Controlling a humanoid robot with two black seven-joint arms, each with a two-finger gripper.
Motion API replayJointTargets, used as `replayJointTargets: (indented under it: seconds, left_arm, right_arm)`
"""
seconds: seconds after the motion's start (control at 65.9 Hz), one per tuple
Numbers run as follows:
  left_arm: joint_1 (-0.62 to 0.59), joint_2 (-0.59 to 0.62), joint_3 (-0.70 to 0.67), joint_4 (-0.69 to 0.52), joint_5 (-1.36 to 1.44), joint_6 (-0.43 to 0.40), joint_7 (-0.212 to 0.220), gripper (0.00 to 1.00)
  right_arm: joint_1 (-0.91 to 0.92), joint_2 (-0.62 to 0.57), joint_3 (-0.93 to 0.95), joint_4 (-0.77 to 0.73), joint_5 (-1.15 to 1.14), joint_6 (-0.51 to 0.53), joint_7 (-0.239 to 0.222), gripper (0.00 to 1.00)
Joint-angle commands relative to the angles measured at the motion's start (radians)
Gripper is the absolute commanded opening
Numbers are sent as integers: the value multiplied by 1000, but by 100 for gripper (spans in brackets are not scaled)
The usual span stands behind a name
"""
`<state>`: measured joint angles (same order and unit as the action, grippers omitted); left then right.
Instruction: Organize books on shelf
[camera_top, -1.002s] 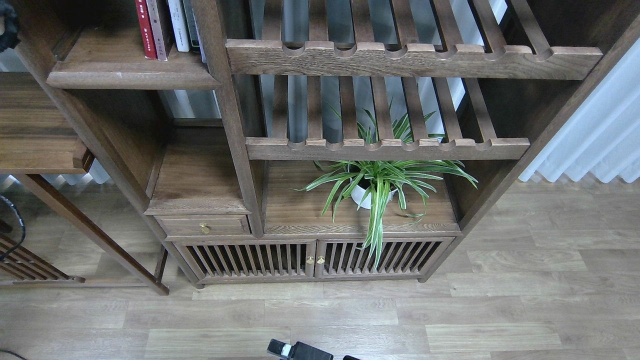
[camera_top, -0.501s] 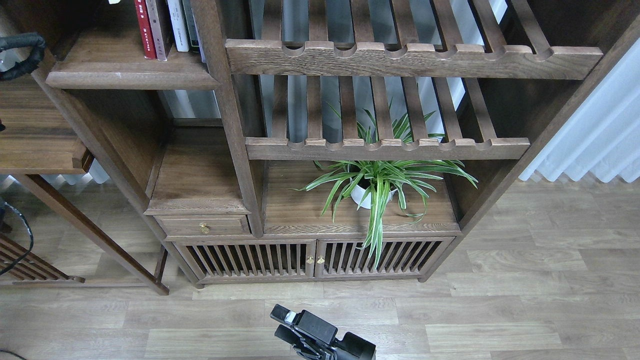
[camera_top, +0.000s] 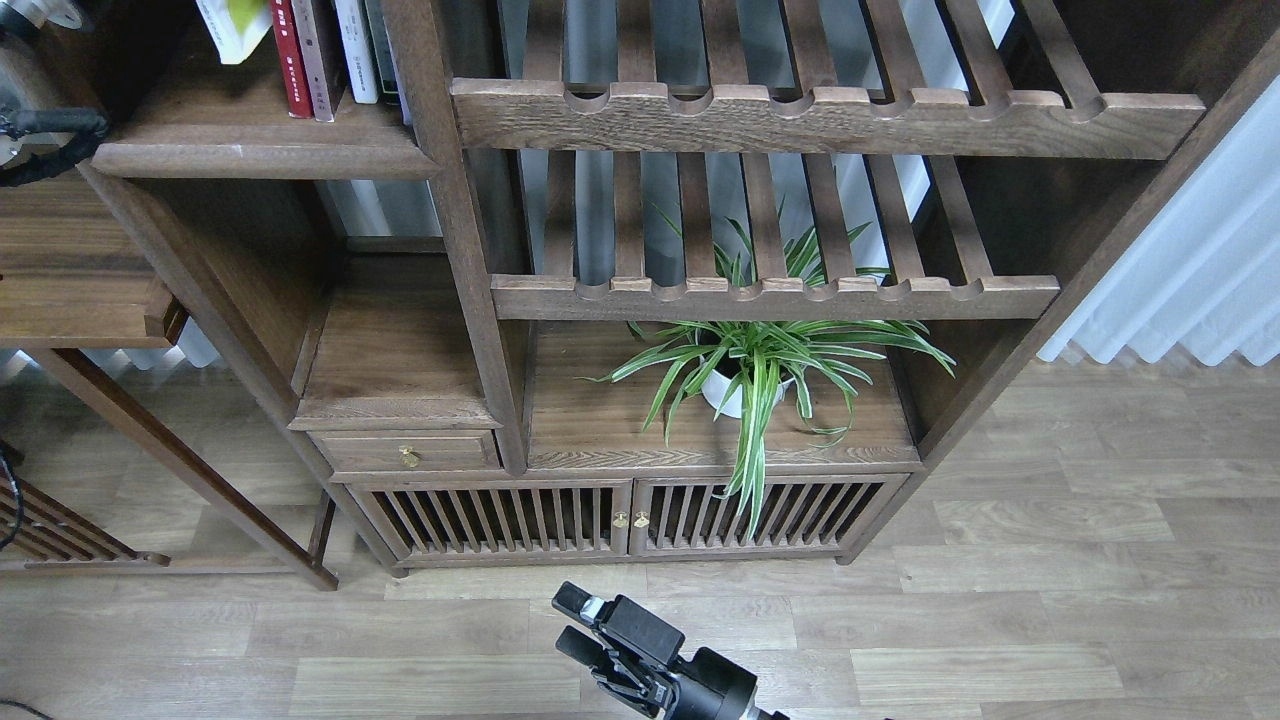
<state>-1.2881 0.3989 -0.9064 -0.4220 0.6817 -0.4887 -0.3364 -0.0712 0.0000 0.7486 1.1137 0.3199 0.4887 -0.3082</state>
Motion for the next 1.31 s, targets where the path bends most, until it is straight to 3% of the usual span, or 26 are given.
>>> replayJointTargets:
  seconds: [0.0,0.44,0.622,1.047,1.153,1.29]
  left_arm:
    - [1,3,6,0,1,0,0,7]
    - [-7,8,43,6,1,0,5,22]
    - [-10,8,43,-1,-1,0,10,36]
    - [-57,-3,-11,-32,-10,0,17,38]
    - [-68,5,-26,-40,-11,0,31,38]
    - [-54,43,-42,-101,-13,0,88,41]
  right_arm:
    - [18,0,0,-2,14,0,0,99]
    - [27,0,0,-2,19,0,0,100]
    - [27,0,-2,-2,19,0,-2,100]
    - [19,0,0,-2,19,0,0,100]
    - [19,0,0,-2,19,0,-2,100]
    - [19,0,-3,-2,19,0,-2,100]
